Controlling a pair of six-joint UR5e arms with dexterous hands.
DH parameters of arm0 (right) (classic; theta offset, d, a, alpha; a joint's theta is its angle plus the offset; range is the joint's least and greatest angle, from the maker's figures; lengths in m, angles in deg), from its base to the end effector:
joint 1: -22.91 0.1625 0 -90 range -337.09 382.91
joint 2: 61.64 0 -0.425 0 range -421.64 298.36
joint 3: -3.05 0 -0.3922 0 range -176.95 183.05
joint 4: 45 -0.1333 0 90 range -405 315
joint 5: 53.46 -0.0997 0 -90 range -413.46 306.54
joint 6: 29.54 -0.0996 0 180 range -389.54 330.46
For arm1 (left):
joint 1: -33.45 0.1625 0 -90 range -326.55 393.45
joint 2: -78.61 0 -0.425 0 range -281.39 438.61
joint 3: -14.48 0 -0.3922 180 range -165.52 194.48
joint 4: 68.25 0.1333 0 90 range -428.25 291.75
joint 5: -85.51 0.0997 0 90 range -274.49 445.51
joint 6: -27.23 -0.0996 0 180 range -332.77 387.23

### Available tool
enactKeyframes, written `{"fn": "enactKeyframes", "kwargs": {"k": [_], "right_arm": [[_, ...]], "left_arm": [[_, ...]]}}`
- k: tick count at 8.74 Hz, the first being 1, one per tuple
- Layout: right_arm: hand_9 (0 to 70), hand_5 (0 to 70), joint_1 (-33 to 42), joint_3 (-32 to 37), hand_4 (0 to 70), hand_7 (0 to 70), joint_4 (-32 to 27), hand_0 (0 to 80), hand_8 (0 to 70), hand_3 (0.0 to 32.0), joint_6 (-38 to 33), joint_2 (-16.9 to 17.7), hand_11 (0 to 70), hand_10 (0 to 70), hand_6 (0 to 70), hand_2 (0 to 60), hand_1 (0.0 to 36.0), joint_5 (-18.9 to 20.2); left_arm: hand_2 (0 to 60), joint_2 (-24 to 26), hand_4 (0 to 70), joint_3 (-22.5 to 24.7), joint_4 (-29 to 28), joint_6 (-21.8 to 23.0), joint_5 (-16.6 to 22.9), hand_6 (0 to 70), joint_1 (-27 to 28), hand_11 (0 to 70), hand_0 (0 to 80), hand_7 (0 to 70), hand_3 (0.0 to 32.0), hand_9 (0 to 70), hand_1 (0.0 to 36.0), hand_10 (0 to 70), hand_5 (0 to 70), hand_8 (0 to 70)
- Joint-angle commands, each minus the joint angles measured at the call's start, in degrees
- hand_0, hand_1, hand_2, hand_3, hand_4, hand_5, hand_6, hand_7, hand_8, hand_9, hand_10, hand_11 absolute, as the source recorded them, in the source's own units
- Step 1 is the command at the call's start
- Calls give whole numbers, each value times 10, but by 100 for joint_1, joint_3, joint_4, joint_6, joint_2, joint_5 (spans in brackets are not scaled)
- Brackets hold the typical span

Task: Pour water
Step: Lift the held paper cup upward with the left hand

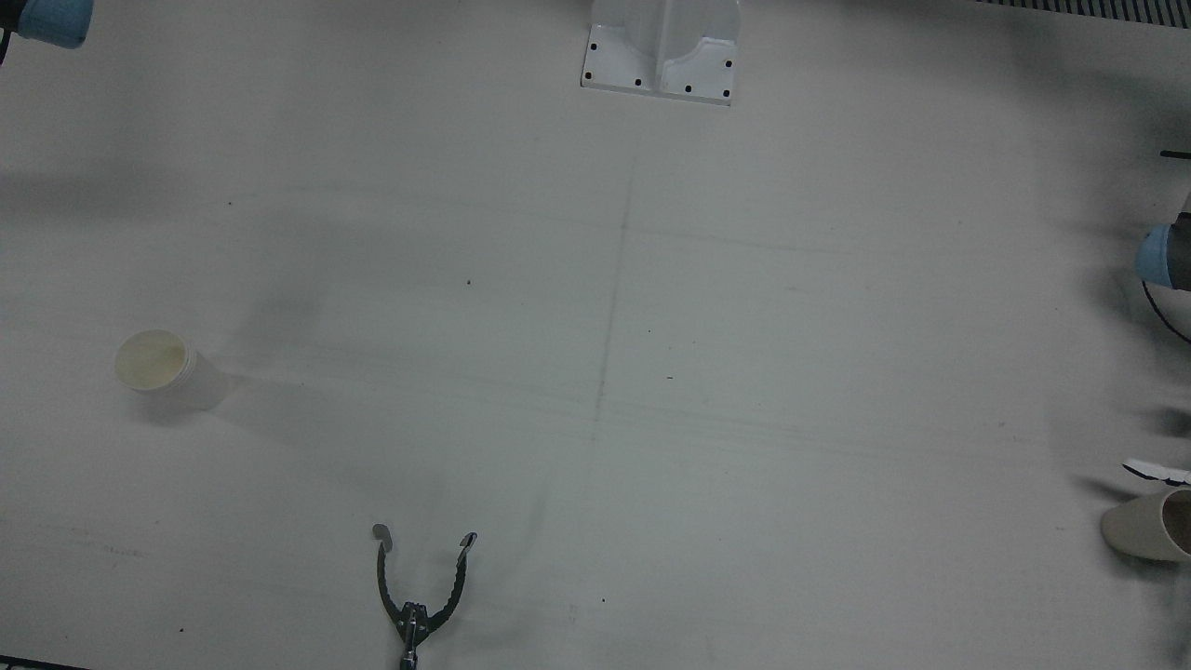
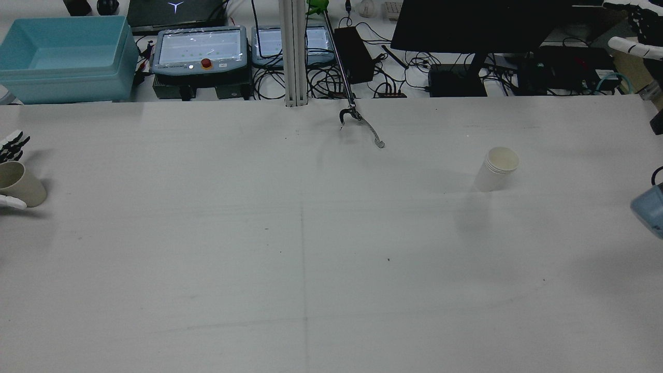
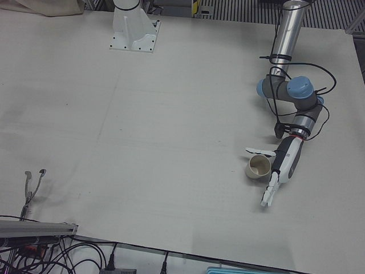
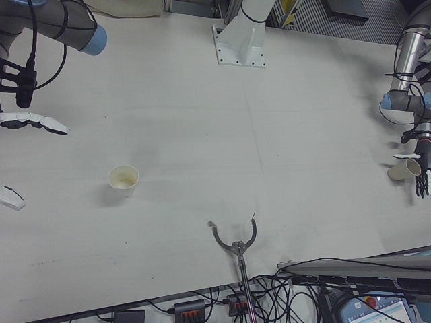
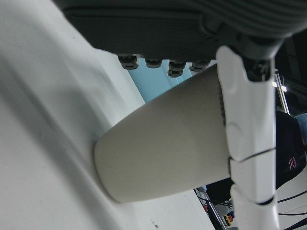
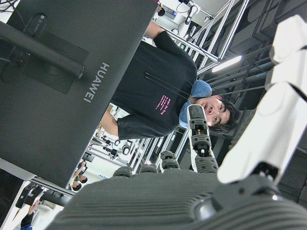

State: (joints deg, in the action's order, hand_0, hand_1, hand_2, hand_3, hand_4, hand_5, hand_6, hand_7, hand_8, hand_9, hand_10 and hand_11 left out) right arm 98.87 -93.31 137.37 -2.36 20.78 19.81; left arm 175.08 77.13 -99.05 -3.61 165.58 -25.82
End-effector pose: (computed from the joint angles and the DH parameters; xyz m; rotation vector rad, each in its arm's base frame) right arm 0.0237 -0.5730 0.5678 0.5249 -2.2012 1.8323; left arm 0.1405 -0.5309 0.8059 0.1519 2.0542 -1.5743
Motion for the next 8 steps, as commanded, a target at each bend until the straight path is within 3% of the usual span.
{"fn": "enactKeyframes", "kwargs": {"k": [1,2,4,6,8], "right_arm": [[1,139,-2,90,125,77,-9,427,0,0,-2,-7,0,0,38,168,112,3],[1,139,-11,99,126,76,-9,426,0,0,-2,-7,0,0,37,170,112,3],[1,138,-2,108,127,77,-9,425,0,0,-2,-7,0,0,38,172,112,3],[1,139,-11,108,129,77,-9,426,0,0,-2,-7,0,0,38,175,113,-6],[2,143,-20,108,132,81,-9,428,0,0,-2,-15,0,0,40,182,116,-14]], "left_arm": [[8,12,86,-7,73,-1,0,0,3,47,564,92,0,4,226,17,53,0],[29,3,129,-7,91,8,0,0,3,47,554,88,0,3,220,18,79,0],[26,64,305,11,231,8,0,16,11,57,559,118,0,9,205,28,233,0],[1,91,523,98,468,60,-9,95,11,60,597,308,0,55,198,32,405,11],[0,135,560,133,671,166,-9,149,3,106,781,411,0,181,208,60,383,93]]}}
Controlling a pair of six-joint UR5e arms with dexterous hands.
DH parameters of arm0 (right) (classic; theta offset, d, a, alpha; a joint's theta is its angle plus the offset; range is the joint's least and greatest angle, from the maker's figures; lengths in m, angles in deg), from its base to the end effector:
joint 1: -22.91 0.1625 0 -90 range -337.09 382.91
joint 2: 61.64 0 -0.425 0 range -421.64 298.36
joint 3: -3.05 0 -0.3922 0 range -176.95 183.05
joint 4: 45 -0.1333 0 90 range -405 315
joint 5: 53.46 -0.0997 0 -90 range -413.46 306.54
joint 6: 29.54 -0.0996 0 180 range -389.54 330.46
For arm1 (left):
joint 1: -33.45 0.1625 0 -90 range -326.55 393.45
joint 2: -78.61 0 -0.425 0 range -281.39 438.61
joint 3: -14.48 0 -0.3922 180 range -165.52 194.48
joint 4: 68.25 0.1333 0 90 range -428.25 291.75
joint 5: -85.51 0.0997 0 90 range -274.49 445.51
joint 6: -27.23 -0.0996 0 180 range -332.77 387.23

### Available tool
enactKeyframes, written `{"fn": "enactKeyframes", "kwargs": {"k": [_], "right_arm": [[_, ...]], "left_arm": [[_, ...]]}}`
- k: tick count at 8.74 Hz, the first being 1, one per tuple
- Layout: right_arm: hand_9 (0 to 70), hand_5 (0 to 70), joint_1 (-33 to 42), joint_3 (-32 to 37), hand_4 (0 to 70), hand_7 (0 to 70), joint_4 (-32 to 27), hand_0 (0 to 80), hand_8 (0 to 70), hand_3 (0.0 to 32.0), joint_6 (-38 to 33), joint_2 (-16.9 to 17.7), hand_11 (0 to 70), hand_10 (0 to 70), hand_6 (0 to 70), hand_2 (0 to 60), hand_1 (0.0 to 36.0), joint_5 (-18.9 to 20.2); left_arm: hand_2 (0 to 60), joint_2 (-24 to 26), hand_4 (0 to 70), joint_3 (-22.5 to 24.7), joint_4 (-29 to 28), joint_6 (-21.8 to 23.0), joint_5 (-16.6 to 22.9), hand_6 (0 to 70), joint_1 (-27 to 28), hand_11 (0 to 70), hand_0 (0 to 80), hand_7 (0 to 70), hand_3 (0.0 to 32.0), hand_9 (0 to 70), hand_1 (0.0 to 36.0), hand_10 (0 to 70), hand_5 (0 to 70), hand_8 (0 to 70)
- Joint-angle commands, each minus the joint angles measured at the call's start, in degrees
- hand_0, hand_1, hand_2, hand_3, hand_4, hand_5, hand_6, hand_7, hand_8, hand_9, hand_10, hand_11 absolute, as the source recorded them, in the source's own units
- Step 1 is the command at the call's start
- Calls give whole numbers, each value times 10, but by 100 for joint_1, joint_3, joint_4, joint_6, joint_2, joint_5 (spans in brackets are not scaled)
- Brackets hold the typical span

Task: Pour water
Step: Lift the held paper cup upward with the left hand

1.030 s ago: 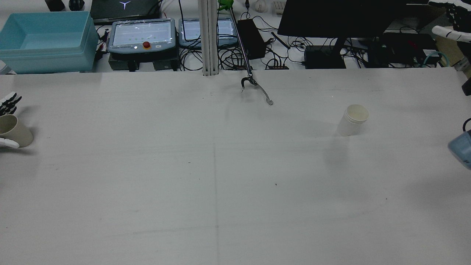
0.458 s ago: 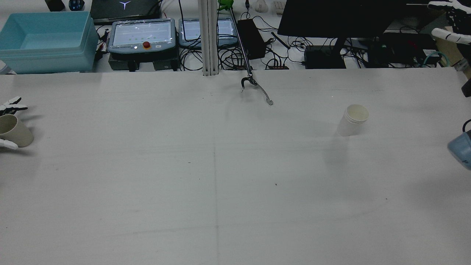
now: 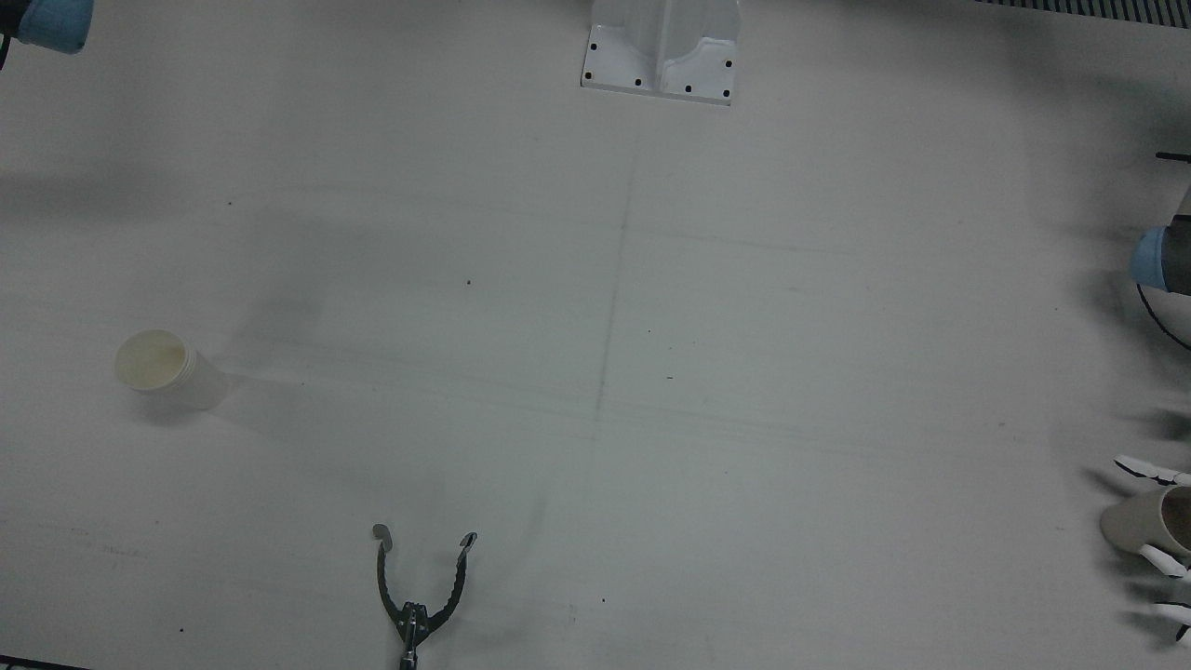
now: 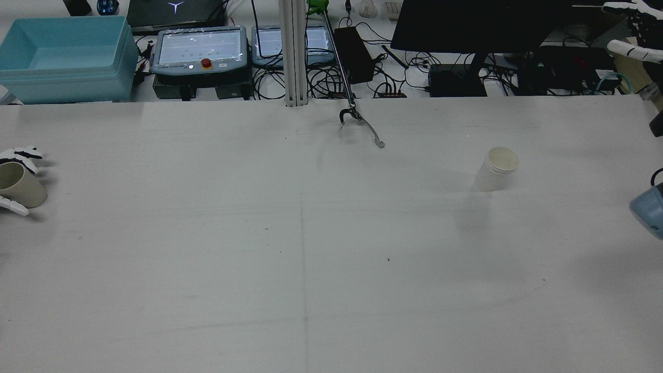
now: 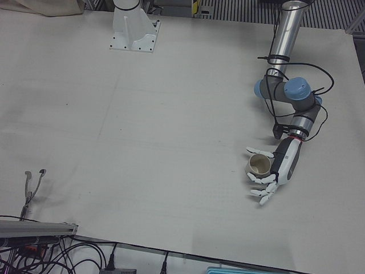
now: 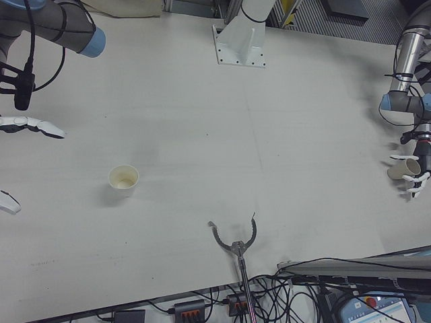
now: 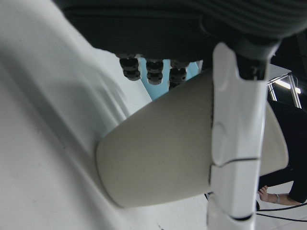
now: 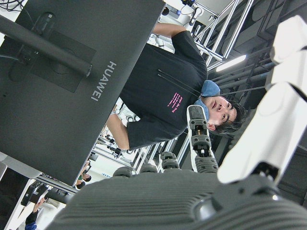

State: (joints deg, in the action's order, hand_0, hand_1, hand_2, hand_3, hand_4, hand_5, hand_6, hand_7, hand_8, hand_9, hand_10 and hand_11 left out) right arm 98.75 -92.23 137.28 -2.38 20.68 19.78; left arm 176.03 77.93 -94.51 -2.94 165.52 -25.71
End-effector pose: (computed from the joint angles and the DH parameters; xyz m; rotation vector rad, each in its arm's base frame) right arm 0.0223 -0.5741 0.5760 0.5227 -2.1832 1.8444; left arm 0.1450 -0.5367 0.7992 0.1429 2.0050 -1.6131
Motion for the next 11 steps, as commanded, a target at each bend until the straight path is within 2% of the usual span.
{"fn": "enactKeyframes", "kwargs": {"k": [1,4,5,6,7,9,10,11], "right_arm": [[2,145,-8,-8,135,83,0,429,0,0,-9,-14,0,0,41,184,116,-12],[4,157,35,-70,155,94,0,432,0,0,-18,-128,0,0,46,202,120,-3],[5,157,-8,-26,160,99,0,434,0,0,9,-137,0,0,49,206,122,-29],[2,145,-226,44,134,84,0,436,0,0,52,-128,0,0,40,193,123,-64],[0,131,-515,245,96,66,-78,436,0,0,18,-137,0,0,27,187,126,-256],[0,98,-1191,623,39,32,-140,433,0,22,-52,-137,0,0,7,163,125,-949],[0,95,-1491,912,0,12,-376,426,0,38,-174,-154,0,0,0,149,124,-1196],[0,96,-1885,1271,0,9,-700,427,0,50,-411,-155,0,0,0,146,127,-1364]], "left_arm": [[0,31,549,324,618,343,-3,153,-8,114,800,414,0,197,220,65,379,106],[0,-39,546,1281,1638,1072,50,176,-60,142,800,424,0,248,258,81,402,145],[0,-39,548,1450,1685,1109,59,174,-139,136,800,420,0,242,253,77,398,141],[0,-82,546,1669,1781,1101,68,172,-166,132,800,416,0,237,249,75,394,137],[0,-135,537,1932,1982,1084,59,171,-158,131,800,414,0,240,248,74,391,139],[0,-109,526,2398,2307,1075,59,172,-166,134,800,413,0,246,244,76,389,144],[0,-101,521,2496,2387,1075,68,173,-201,135,800,413,0,248,242,77,388,145],[0,-101,519,2506,2397,1083,68,173,-227,133,800,412,0,248,242,77,387,145]]}}
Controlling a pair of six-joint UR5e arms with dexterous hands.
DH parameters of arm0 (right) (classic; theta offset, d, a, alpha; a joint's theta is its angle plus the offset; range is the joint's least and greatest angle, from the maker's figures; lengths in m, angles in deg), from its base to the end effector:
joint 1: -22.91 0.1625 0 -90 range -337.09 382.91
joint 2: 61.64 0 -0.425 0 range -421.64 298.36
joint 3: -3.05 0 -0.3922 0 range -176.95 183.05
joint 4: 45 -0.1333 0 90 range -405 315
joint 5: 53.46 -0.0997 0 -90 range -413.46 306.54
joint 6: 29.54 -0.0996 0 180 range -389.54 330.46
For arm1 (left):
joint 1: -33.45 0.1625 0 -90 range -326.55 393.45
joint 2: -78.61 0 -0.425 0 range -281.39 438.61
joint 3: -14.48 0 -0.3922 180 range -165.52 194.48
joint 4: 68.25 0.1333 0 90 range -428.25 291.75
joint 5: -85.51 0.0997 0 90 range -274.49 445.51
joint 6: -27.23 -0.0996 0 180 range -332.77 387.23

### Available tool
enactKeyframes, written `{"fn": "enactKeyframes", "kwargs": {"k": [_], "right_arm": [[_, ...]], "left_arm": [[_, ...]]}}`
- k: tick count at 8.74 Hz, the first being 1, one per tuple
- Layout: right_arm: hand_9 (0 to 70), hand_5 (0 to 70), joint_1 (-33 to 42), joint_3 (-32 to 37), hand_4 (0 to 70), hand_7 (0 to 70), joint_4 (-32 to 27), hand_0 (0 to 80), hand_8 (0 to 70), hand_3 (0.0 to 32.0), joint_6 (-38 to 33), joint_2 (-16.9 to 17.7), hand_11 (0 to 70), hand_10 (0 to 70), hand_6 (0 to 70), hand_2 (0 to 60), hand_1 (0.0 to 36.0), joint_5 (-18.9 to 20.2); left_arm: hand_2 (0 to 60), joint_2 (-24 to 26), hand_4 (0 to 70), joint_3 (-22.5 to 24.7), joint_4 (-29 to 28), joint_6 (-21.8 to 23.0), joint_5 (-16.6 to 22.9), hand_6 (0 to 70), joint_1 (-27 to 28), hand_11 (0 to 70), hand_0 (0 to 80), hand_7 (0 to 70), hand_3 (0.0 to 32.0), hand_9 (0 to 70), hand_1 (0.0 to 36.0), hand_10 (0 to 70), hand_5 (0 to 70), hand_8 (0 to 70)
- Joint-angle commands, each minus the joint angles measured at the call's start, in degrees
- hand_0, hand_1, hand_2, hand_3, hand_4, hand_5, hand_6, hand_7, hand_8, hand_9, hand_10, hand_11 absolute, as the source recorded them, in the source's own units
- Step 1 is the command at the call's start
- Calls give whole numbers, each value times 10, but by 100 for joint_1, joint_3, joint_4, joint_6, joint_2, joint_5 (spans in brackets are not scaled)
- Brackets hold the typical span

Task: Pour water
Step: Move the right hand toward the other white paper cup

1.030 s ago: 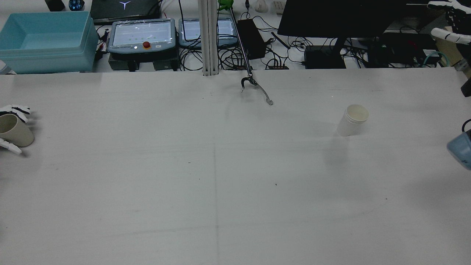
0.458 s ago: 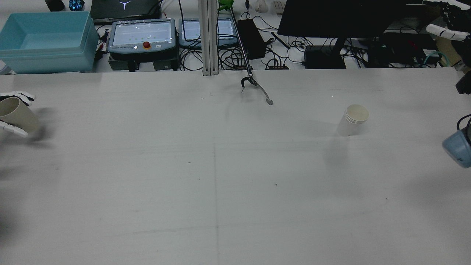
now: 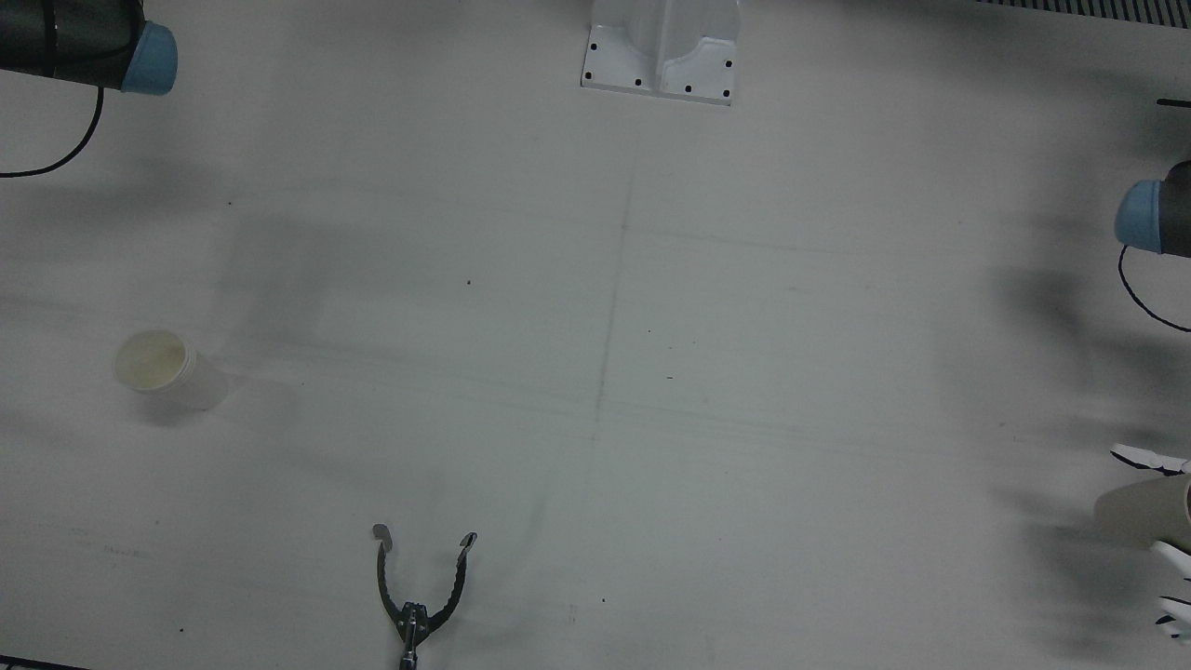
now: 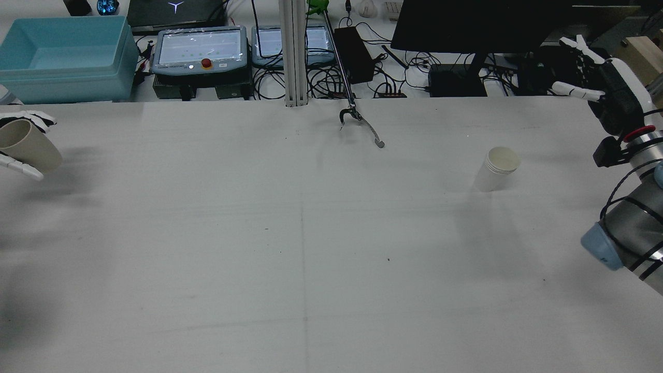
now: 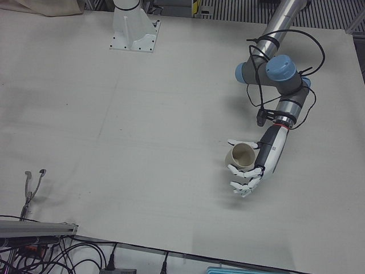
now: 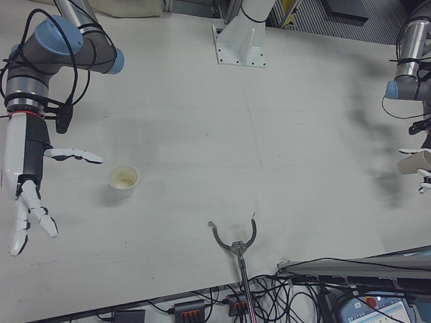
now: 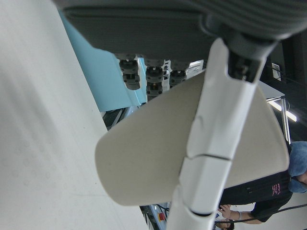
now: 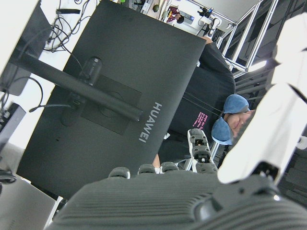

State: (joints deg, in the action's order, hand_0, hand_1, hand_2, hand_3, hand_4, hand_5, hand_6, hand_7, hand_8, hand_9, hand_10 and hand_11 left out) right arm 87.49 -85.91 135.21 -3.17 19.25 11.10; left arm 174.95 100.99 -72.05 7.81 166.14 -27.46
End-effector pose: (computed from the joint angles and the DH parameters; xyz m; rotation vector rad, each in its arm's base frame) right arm -0.0806 -0.5799 0.6135 0.4379 -2.1325 1.8851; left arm 0.1357 -0.5514 0.6530 -0.0239 2.0679 -1.7435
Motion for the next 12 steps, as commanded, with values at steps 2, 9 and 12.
{"fn": "enactKeyframes", "kwargs": {"k": [2,9,12], "right_arm": [[0,97,-1192,652,0,12,-566,437,0,76,-360,-20,0,0,0,158,141,-540],[0,73,-1580,546,0,0,-540,414,0,106,-589,24,0,0,0,169,140,-506],[0,90,-1730,617,0,0,-749,384,0,82,-999,59,0,0,0,139,113,-619]], "left_arm": [[0,-2,515,199,151,-1,14,172,-44,134,800,408,0,247,242,77,385,144],[0,-1,504,147,151,-10,14,174,-17,137,800,404,0,253,238,81,371,149],[0,7,502,138,151,-19,14,175,-17,138,800,404,0,255,242,81,374,151]]}}
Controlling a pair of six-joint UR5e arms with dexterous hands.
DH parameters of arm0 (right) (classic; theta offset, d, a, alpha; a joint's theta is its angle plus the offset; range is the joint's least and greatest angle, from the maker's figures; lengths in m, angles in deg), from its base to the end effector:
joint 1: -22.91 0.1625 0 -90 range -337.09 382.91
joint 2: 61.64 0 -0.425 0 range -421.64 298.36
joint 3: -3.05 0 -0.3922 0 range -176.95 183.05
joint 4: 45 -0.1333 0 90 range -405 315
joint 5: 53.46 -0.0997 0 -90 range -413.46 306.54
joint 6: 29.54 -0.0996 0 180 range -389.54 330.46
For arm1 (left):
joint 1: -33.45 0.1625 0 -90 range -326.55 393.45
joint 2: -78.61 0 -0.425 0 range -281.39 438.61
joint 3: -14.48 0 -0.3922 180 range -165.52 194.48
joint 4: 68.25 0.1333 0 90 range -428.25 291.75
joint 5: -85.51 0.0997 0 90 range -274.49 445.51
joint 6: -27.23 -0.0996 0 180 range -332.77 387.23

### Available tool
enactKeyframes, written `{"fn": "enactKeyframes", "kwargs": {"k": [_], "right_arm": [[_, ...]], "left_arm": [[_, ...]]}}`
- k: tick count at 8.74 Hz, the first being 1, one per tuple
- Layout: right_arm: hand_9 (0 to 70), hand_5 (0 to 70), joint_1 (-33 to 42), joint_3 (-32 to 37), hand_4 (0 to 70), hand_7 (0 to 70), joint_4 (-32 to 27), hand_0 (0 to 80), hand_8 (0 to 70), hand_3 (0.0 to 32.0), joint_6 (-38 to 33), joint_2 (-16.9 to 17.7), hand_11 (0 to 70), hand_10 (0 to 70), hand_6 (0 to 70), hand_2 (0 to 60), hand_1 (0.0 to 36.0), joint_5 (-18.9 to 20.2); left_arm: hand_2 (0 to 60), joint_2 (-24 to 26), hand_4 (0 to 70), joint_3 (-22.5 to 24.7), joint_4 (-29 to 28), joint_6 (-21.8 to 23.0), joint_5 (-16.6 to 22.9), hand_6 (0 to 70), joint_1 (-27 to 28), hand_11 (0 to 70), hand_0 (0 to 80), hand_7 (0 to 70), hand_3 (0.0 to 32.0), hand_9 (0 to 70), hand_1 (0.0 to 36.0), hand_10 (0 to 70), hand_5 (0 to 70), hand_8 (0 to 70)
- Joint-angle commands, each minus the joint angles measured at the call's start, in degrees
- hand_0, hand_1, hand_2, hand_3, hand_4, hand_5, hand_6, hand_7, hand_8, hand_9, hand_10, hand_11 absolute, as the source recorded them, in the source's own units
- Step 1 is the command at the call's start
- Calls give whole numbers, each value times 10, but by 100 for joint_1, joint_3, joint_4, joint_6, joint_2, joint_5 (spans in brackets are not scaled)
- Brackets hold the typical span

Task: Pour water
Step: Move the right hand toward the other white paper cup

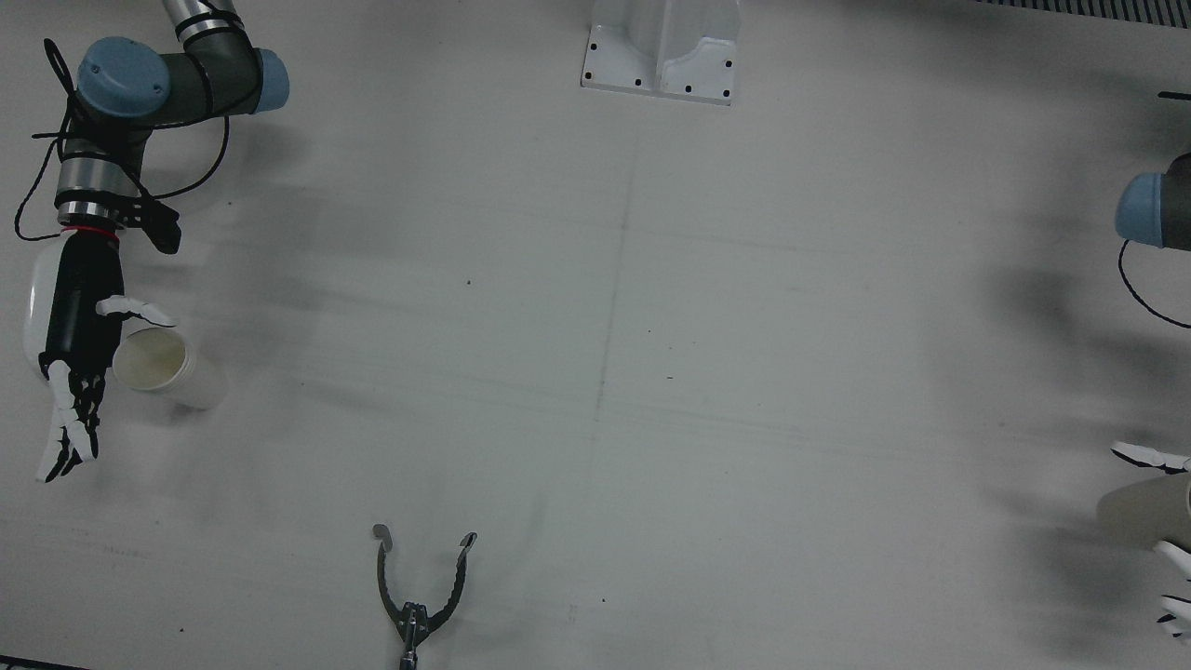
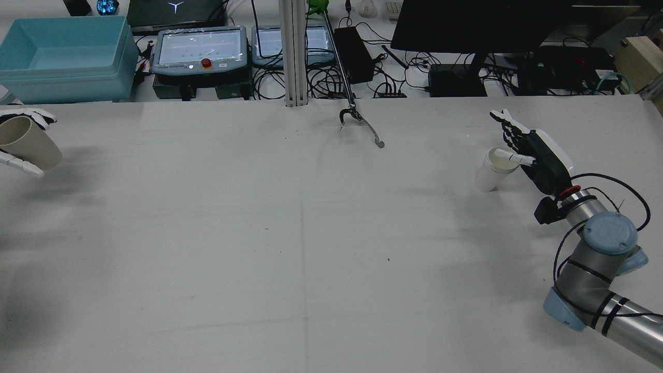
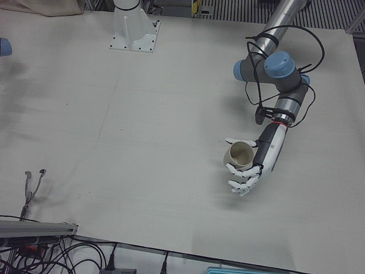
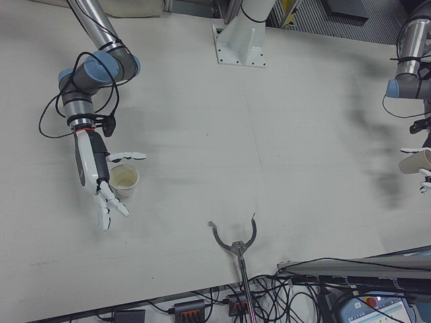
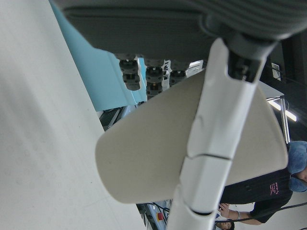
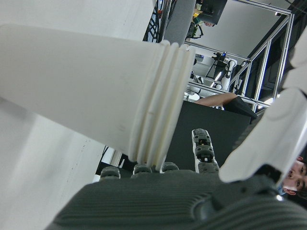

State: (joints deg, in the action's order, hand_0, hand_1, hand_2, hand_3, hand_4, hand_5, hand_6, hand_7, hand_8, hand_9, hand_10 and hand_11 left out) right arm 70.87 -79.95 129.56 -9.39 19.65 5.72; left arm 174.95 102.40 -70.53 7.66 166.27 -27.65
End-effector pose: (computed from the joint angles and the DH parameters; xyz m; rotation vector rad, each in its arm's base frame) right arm -0.2339 -0.5346 0.6592 0.1011 -2.1244 1.8557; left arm 0.1337 -0.5511 0.6436 -0.0196 2.0653 -1.7438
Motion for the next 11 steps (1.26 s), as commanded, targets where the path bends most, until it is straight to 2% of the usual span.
{"fn": "enactKeyframes", "kwargs": {"k": [1,2,3,4,6,8,11], "right_arm": [[0,109,-24,-32,0,0,-203,388,0,76,-528,2,0,0,0,149,115,-91],[0,116,-23,-93,0,0,-212,375,0,72,-573,-16,0,0,0,144,105,-91],[0,121,-23,-94,0,0,-212,347,0,66,-817,-25,0,0,0,131,92,-343],[0,121,-41,-50,0,0,-212,357,0,62,-1098,27,0,0,0,136,95,-694],[0,102,-67,73,0,0,-212,372,0,66,-1092,229,0,0,0,138,101,-846],[0,91,-146,108,0,0,-186,379,0,70,-866,230,0,0,0,143,107,-1276],[0,74,-391,100,0,0,-186,382,0,72,-311,107,0,0,0,143,110,-1689]], "left_arm": [[0,7,504,-3,9,-4,1,176,2,138,800,406,0,254,244,81,373,150],[0,7,504,6,9,5,1,176,-7,136,800,406,0,254,247,79,376,150],[0,-2,502,15,9,14,1,176,-7,137,800,405,0,253,248,80,374,150],[0,7,500,15,9,14,1,176,-7,138,800,405,0,254,248,81,375,150],[0,7,504,32,17,14,1,177,2,137,800,405,0,252,251,79,377,150],[0,7,505,33,17,14,1,178,2,138,800,405,0,253,253,80,380,151],[0,7,496,33,17,23,1,176,-33,139,800,401,0,252,257,81,381,150]]}}
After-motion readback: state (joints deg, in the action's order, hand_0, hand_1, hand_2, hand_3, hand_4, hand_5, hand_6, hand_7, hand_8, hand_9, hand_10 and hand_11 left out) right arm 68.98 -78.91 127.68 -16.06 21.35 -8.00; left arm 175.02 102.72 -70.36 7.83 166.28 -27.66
